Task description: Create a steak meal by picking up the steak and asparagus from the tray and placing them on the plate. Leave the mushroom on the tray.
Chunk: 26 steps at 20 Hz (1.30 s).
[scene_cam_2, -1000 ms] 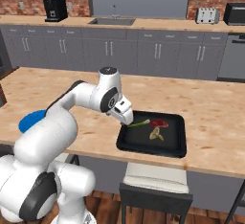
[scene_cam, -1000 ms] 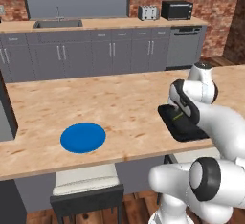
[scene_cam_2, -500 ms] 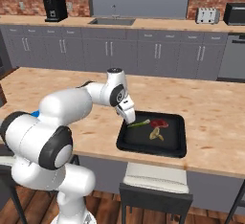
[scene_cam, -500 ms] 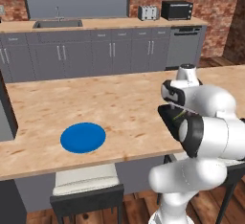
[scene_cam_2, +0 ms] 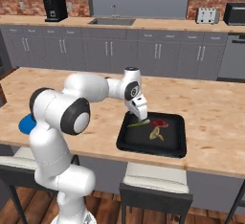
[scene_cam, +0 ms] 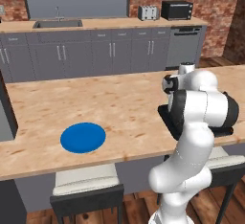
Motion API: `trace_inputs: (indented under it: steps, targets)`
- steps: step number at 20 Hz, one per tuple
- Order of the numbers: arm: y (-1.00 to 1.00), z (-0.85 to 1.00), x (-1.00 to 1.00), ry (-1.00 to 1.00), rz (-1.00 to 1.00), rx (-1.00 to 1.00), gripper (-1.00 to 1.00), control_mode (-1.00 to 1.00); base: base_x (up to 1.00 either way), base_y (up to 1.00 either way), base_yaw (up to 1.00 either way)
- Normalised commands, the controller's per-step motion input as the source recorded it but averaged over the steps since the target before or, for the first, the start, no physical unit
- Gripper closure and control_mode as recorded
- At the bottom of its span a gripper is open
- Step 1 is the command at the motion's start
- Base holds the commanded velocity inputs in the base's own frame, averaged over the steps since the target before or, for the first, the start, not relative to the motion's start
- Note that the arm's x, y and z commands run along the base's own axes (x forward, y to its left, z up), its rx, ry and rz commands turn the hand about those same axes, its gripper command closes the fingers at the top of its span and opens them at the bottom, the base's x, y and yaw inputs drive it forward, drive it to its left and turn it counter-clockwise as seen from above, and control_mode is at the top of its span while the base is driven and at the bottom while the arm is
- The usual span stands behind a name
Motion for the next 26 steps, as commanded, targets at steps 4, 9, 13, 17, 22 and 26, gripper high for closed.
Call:
trace_inputs:
  steps: [4,9,13,17,22,26]
  targets:
    - [-0.26,-0.24,0.26,0.0,0.0,0.03,-1.0,-1.0,0.0,0.0,0.0]
    - [-0.06,-0.33,0.16,0.0,0.0,0.01,-1.0,-1.0,0.0,0.0,0.0]
    - [0.0,-0.38,0.09,-0.02,0.0,0.0,-1.0,-1.0,0.0,0.0,0.0]
    - [0.0,-0.39,0.1,-0.03,0.0,0.0,-1.0,-1.0,0.0,0.0,0.0]
    - [0.0,-0.37,0.11,-0.05,0.0,0.0,-1.0,-1.0,0.0,0.0,0.0]
    - [0.0,-0.31,0.19,-0.03,0.0,0.0,-1.0,-1.0,0.0,0.0,0.0]
